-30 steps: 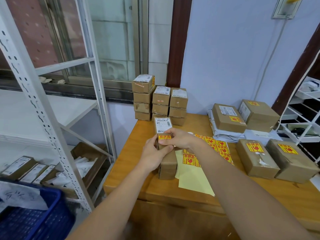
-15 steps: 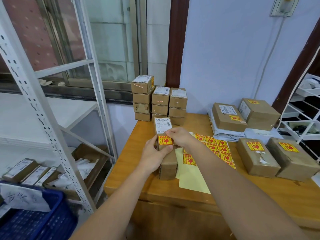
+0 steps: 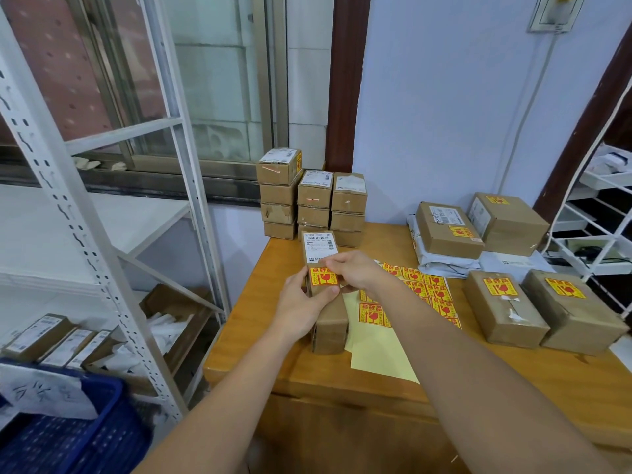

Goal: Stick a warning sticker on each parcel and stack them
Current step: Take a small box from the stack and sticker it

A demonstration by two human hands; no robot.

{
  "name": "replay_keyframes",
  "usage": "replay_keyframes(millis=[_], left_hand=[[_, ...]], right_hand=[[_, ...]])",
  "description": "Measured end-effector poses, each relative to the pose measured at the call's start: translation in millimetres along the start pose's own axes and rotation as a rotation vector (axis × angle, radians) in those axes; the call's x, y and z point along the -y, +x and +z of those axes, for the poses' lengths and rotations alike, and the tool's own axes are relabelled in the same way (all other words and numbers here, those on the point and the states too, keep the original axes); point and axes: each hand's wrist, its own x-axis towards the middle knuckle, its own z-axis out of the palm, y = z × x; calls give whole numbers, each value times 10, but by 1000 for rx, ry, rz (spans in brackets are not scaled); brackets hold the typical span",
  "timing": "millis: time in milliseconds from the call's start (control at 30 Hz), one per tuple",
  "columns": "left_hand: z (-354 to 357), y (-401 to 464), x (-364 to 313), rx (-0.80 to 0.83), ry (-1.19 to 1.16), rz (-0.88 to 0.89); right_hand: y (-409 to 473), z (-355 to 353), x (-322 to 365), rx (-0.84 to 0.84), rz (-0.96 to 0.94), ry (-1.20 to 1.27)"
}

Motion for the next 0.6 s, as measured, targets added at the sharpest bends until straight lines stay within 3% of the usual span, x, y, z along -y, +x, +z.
replay_keyframes(millis=[167,400,600], left_hand=[[-5,32,35,9,4,-3],[-17,40,53,40,-14,-36],[-27,53,85,45,-13,-48]], right_hand=[[-24,-28,12,20,-14,-27],[-81,-218,-149,249,68,163],[-130,-228,-162,304,69,211]])
